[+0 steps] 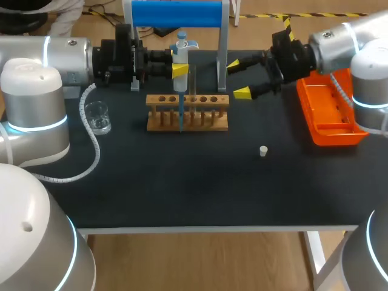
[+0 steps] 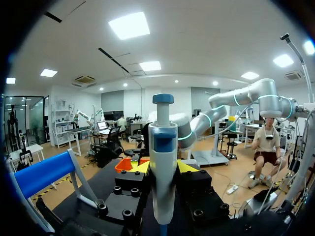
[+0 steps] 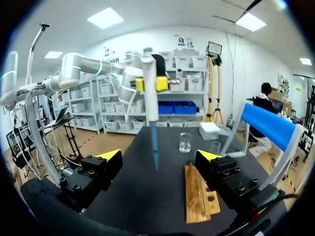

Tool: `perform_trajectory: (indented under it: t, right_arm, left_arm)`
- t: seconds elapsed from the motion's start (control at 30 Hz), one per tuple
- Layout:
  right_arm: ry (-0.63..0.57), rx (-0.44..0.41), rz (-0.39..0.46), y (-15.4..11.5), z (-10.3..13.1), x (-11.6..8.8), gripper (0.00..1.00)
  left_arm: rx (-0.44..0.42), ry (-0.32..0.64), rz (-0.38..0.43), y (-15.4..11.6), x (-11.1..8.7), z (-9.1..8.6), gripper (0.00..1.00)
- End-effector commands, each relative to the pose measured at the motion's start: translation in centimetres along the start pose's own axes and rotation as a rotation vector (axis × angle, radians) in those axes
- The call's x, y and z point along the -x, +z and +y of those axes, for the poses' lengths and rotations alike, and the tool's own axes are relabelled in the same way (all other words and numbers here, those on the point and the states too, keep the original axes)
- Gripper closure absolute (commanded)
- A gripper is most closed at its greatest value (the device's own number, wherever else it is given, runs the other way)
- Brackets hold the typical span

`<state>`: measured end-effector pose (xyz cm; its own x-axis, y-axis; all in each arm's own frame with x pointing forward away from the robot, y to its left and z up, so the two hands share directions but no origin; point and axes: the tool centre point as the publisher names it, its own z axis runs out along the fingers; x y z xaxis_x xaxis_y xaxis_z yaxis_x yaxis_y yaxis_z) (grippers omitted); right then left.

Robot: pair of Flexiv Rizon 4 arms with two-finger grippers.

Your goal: Invert the test tube, pick up the pipette, mount the tip to pipette, aspirate from beaker and dispense into the tube, eject the tip, return the pipette, and cap with the stopper.

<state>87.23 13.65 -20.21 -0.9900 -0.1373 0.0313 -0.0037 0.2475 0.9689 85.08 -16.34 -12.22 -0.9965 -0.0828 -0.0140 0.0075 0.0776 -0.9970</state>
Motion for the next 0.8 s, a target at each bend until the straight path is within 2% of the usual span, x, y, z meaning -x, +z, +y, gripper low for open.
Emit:
perform_trajectory:
  t: [0.03,0.17,0.37,0.8]
  right_arm:
    - [-0.015,0.07,-0.022,-0.4,0.3,-2.3,0.0]
    - [-0.03,0.115,-0.038,0.4,1.3,-3.2,0.0]
    - [-0.043,0.132,-0.033,2.3,2.8,-3.6,0.0]
    - [-0.032,0.219,-0.058,5.8,5.4,-2.6,0.0]
  left_arm:
    - [-0.004,0.002,-0.005,0.1,-0.1,0.0,1.0]
    - [-0.004,0.002,-0.005,0.1,-0.1,0.0,1.0]
    - [-0.004,0.002,-0.005,0.1,-0.1,0.0,1.0]
    - [-0.004,0.002,-0.005,0.1,-0.1,0.0,1.0]
